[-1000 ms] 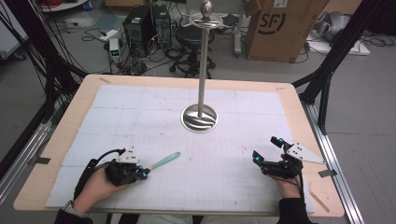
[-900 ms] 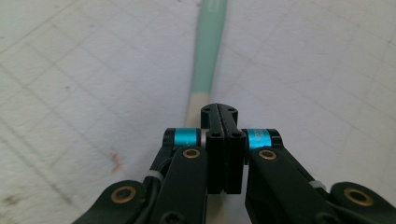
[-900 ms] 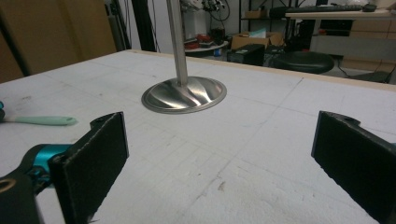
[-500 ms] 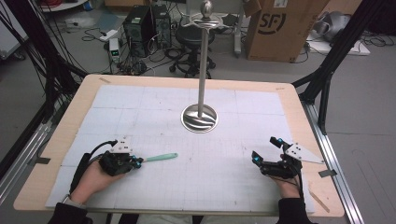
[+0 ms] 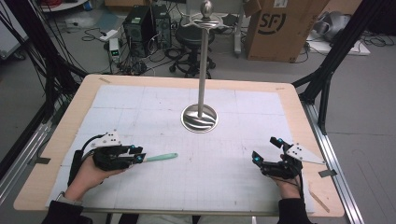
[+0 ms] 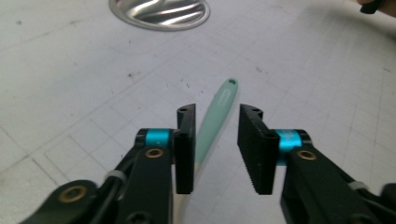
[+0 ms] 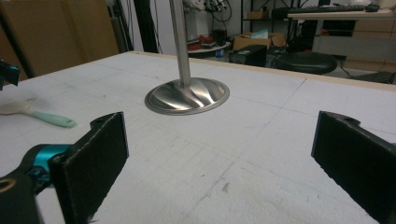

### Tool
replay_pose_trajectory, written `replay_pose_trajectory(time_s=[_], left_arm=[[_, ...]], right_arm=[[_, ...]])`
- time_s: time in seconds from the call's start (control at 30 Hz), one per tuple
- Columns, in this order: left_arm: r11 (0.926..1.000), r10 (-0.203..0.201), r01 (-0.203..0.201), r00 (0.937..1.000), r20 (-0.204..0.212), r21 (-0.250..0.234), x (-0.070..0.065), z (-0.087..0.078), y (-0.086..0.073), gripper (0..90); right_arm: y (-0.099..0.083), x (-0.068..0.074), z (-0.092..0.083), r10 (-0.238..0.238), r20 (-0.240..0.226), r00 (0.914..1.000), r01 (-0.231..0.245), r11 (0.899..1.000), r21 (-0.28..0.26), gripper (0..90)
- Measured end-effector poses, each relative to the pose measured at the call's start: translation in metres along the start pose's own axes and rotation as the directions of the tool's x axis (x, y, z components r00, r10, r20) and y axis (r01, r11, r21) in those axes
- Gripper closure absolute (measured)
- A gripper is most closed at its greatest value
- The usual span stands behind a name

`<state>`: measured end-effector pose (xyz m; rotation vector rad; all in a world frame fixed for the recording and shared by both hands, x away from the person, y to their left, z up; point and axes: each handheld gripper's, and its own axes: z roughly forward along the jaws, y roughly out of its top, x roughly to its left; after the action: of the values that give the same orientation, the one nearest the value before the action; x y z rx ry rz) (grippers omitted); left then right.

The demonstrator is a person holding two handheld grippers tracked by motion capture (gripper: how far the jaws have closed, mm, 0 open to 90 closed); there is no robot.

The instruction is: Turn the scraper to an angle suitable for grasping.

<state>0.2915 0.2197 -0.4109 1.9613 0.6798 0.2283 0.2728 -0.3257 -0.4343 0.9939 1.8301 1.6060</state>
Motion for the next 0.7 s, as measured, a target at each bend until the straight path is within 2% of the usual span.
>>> replay_pose_trajectory(time_s=[0.07,0.13,0.17,0.2,0.27,0.3,0.33,0.4,0.47,0.5,0.6,0.7], left_arm=[[0.9994,0.008,-0.008,1.0,0.002,-0.033,0.001,-0.001,0.001,56.6],[0.9982,-0.002,0.002,1.0,0.001,-0.059,0.002,-0.002,0.003,49.6],[0.9972,0.002,-0.003,0.9999,-0.013,-0.075,0.002,-0.003,0.004,49.6],[0.996,0.006,-0.007,0.9998,-0.017,-0.089,0.002,-0.004,0.004,41.2],[0.995,-0.036,0.039,0.9988,0.032,-0.092,0.002,-0.003,0.005,38.7],[0.9954,-0.034,0.038,0.9983,0.047,-0.088,0.0,-0.003,0.006,31.3],[0.9963,-0.012,0.017,0.9984,0.055,-0.085,-0.002,-0.003,0.007,31.3],[0.9956,0.039,-0.034,0.9982,0.046,-0.087,-0.004,-0.003,0.009,28.5],[0.9969,0.064,-0.062,0.9973,0.035,-0.047,-0.004,-0.001,0.013,25.7],[0.9968,0.071,-0.069,0.9965,0.044,-0.039,-0.003,0.001,0.015,25.6],[0.9902,0.14,-0.14,0.9884,0.06,-0.003,0.002,0.005,0.02,23.5],[0.9915,0.123,-0.127,0.9854,0.118,0.029,0.007,0.009,0.023,23.7]], right_arm=[[0.0,0.0,0.0,0.001,0.001,1.0,-0.001,1.0,-0.003,2.7],[0.0,-0.001,0.001,0.007,0.001,1.0,-0.007,1.0,0.0,2.7],[0.0,-0.001,0.001,0.007,0.001,1.0,-0.007,1.0,0.0,2.7],[-0.001,-0.002,0.002,0.003,0.001,1.0,-0.003,1.0,0.004,2.7],[-0.001,-0.004,0.005,0.004,0.003,1.0,-0.004,1.0,0.008,2.7],[-0.001,-0.005,0.007,0.009,0.0,1.0,-0.009,1.0,0.003,2.7],[-0.001,-0.005,0.007,0.009,0.0,1.0,-0.009,1.0,0.003,2.7],[-0.001,-0.007,0.008,0.013,0.0,0.9999,-0.013,1.0,-0.001,2.7],[-0.001,-0.008,0.009,0.021,-0.001,0.9998,-0.021,1.0,-0.005,2.7],[-0.001,-0.008,0.009,0.022,0.0,0.9998,-0.022,1.0,-0.008,2.7],[-0.001,-0.009,0.009,0.028,-0.003,0.9996,-0.028,1.0,-0.012,2.7],[-0.001,-0.01,0.01,0.033,-0.005,0.9995,-0.033,0.999,-0.014,2.7]])
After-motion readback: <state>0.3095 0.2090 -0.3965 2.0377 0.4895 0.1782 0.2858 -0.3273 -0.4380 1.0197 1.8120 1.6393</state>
